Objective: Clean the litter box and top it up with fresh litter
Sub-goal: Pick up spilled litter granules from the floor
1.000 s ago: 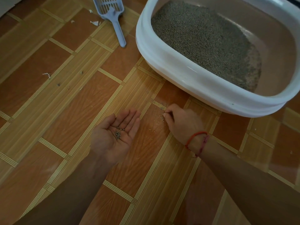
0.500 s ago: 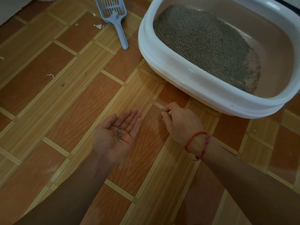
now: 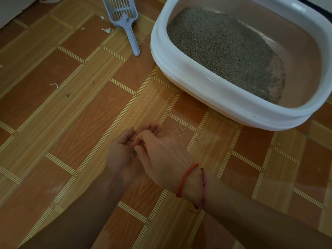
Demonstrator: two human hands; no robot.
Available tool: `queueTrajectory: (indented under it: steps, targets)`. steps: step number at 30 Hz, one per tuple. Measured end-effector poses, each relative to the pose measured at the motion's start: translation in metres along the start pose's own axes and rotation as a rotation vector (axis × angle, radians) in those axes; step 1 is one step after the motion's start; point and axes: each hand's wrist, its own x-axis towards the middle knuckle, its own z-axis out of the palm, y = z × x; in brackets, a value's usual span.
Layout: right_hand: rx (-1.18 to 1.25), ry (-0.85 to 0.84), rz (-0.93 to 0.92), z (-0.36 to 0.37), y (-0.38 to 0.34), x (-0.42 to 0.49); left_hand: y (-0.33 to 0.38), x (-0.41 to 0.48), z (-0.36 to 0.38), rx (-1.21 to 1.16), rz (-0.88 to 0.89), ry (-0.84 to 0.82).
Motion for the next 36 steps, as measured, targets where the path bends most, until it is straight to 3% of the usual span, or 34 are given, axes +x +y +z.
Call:
queueTrajectory:
  steps: [4, 11, 14, 24, 32, 36]
  targets:
    - [0.063, 0.083, 0.016, -0.009, 0.018, -0.002, 0.004, -0.001, 0.0, -0.031, 0.042, 0.026]
    - [0.006, 0.213, 0.329, -0.025, 0.087, 0.001, 0.009, -0.001, 0.0, -0.07, 0.093, 0.095]
    - [-0.031, 0.212, 0.377, -0.026, 0.101, 0.004, 0.008, 0.0, 0.0, -0.063, 0.092, 0.096]
    - [-0.054, 0.176, 0.373, -0.016, 0.108, 0.02, 0.008, 0.003, -0.003, -0.055, 0.097, 0.114]
    - [-0.282, 0.096, 0.309, -0.011, 0.103, 0.02, 0.007, 0.005, -0.004, -0.046, 0.101, 0.112]
    - [-0.258, 0.073, 0.302, -0.014, 0.1, 0.019, 0.006, 0.004, -0.003, -0.045, 0.097, 0.107]
